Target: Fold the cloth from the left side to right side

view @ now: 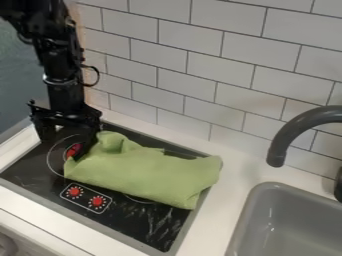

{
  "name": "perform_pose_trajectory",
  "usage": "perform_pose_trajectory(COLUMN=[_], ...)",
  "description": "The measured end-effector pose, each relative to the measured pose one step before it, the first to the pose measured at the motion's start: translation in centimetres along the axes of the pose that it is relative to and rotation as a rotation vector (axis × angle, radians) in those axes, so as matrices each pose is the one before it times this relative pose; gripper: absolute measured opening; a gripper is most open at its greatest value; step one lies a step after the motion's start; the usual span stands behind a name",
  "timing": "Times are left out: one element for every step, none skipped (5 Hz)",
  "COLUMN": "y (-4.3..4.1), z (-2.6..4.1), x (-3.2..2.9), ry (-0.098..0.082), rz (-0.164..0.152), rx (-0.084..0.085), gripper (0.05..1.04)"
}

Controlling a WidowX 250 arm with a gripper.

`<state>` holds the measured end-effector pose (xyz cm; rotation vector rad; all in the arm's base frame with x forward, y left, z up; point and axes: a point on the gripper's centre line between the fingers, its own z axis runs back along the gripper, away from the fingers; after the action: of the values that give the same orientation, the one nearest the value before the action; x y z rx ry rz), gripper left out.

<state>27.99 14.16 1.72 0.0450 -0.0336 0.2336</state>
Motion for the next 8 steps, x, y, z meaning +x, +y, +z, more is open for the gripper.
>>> perform_pose_trajectory(y=[-0.054, -0.825, 0.150, 0.110, 0.072, -0.024, 0.971, -0.124], z=[-1.145, -0.889, -0.354, -0.189, -0.232, 0.077, 0.175, 0.337], x=[0.607, 0.581, 0.197, 0.235, 0.256, 0.007, -0.471, -0.327], ry=[0.0109, -0.0063, -0.0140, -0.0068, 0.0025, 0.0010, 0.0075, 0.0369], rz=[-0.0243, -0.0525, 0.0018, -0.0025, 0.0103, -0.0052, 0.0459, 0.0111], rx=[-0.0153, -0.0555, -0.0104, 0.0038, -0.0021, -0.0017, -0.0170, -0.0111], gripper=[0.999, 0.933, 0.623, 0.336, 0.144, 0.068, 0.060, 0.059])
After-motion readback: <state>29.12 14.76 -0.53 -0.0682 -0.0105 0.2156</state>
